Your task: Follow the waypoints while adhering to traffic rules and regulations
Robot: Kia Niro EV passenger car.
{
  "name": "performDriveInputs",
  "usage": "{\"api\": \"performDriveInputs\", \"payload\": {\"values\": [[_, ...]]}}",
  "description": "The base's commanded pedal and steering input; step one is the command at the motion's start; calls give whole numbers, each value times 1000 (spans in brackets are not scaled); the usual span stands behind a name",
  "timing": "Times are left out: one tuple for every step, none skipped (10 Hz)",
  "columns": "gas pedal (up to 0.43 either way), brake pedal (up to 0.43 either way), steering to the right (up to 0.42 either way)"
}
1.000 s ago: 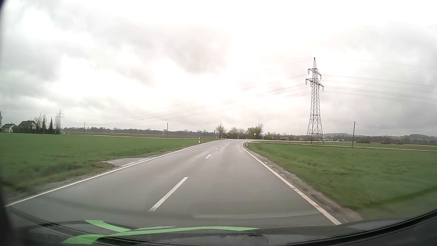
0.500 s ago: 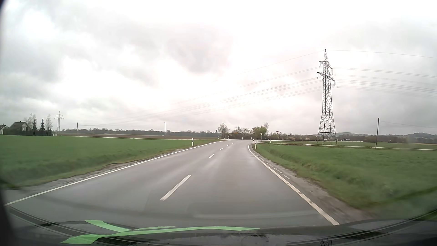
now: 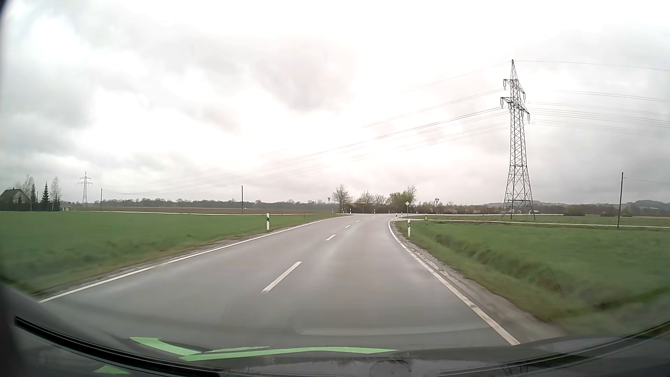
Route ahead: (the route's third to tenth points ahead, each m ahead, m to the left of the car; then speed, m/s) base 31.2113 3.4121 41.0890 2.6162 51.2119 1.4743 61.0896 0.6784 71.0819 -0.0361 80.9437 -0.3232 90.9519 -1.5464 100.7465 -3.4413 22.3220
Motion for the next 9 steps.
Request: {"api": "performDriveInputs", "payload": {"values": [[59, 0, 4], [47, 0, 5], [47, 0, 4], [59, 0, 5], [79, 0, 5], [98, 0, 6], [110, 0, 8], [118, 0, 8], [118, 0, 10]]}}
